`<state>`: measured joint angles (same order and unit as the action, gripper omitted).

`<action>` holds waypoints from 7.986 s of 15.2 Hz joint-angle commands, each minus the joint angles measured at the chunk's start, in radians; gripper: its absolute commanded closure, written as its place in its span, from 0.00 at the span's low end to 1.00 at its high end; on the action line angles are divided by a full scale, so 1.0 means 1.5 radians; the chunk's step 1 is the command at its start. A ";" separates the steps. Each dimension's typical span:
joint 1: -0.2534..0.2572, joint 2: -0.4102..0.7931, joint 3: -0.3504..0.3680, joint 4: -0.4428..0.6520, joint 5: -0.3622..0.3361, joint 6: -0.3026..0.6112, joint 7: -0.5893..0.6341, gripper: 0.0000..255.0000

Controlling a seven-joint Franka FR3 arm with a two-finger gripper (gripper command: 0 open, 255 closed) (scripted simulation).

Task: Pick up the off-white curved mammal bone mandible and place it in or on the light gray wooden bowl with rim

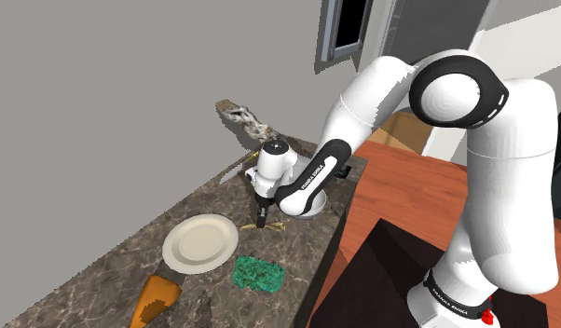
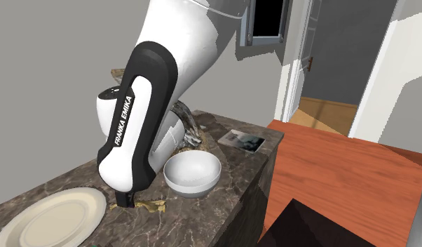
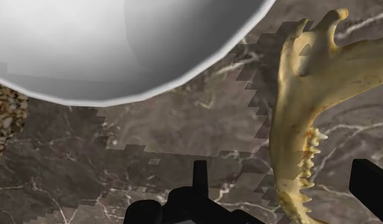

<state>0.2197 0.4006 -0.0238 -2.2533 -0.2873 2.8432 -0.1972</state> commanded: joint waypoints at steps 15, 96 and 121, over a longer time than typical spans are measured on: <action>-0.136 0.021 0.136 0.124 0.144 -0.298 -0.128 0.00; -0.263 -0.147 0.043 0.037 0.181 -0.377 -0.369 0.00; 0.039 -0.023 -0.085 -0.067 -0.762 -0.338 0.585 1.00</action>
<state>0.2777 0.3640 -0.1512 -2.3528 -1.4304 2.3357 0.6801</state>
